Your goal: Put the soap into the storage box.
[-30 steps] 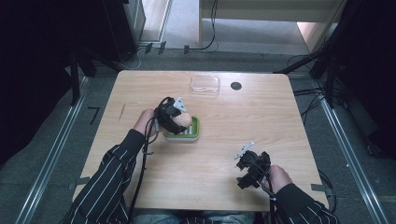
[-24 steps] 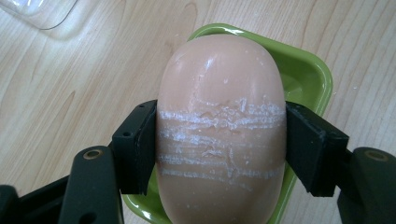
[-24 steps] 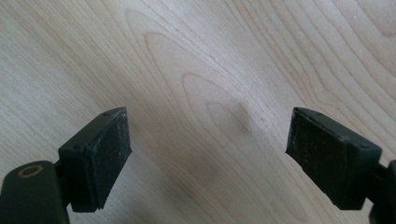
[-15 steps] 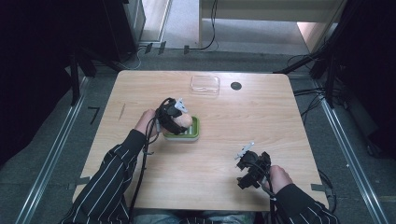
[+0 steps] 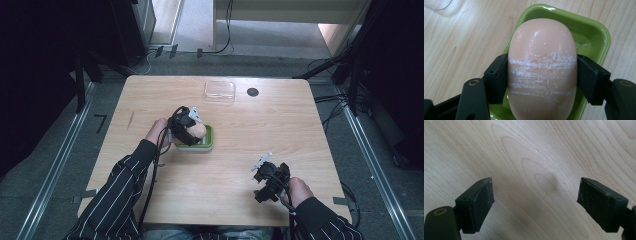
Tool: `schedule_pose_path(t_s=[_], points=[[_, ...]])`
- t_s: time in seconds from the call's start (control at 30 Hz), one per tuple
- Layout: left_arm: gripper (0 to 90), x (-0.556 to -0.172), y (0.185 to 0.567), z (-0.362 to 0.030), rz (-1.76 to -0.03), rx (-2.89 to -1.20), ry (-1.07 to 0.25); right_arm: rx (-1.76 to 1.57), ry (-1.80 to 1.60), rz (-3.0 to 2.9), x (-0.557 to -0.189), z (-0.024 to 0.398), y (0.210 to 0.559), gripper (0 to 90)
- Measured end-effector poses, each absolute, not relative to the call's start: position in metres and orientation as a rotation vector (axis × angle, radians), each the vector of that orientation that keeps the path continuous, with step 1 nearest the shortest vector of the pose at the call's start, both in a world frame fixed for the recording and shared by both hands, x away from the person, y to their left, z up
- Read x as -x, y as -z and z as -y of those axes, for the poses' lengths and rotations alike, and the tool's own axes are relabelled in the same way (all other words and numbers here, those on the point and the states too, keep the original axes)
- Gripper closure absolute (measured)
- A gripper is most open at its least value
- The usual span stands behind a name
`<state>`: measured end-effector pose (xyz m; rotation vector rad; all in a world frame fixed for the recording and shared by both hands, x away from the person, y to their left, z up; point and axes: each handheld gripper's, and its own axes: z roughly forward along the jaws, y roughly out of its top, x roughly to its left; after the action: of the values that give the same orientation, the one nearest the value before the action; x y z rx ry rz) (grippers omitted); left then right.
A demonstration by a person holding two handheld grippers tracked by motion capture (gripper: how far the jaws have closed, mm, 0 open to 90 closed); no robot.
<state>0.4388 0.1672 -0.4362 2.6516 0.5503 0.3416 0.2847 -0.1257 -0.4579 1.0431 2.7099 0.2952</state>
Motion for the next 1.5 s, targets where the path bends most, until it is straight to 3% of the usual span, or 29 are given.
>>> schedule_pose_path(t_s=[0.97, 1.5], points=[[33.1, -0.439, 0.448, -0.168, -0.528, -2.679, -0.342, -1.048, -0.294, -2.709, -0.285, 0.124, 0.458, 14.3], [32.9, -0.44, 0.45, -0.168, -0.646, -2.655, -0.327, -1.048, -0.293, -2.71, -0.284, 0.124, 0.458, 14.3]])
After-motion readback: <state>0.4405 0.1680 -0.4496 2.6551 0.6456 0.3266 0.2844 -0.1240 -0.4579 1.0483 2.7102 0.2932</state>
